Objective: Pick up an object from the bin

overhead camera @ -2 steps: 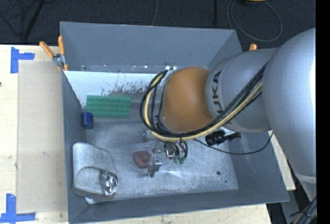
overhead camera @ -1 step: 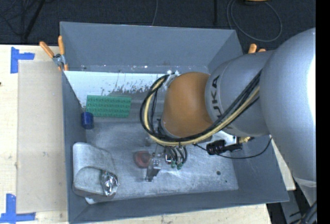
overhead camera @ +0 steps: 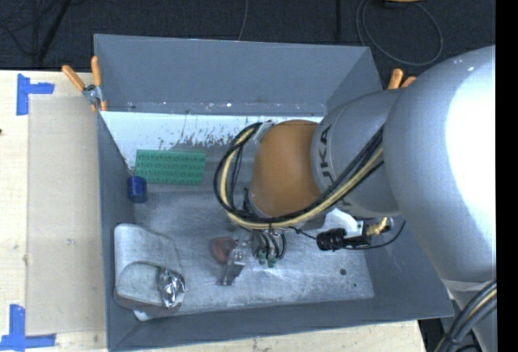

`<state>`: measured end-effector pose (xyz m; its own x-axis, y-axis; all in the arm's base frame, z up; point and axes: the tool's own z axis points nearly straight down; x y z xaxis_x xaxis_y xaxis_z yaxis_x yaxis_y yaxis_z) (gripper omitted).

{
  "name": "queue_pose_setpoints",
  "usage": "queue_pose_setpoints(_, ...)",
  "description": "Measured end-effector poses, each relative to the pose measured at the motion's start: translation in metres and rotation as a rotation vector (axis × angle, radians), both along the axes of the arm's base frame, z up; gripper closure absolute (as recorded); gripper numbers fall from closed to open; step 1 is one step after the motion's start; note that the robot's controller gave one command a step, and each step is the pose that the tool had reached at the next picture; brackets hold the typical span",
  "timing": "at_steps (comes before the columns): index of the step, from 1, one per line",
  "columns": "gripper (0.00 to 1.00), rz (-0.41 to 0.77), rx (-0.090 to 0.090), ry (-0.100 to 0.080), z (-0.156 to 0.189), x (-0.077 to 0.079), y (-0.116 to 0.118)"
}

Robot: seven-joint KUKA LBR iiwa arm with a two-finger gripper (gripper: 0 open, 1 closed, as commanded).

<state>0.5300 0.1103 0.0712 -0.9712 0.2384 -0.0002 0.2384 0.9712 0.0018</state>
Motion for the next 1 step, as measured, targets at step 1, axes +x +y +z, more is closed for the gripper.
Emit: queue_pose_setpoints(1, 0.00, -0.001, 0.000, 0.001, 0.0009, 0.0006, 0.0002)
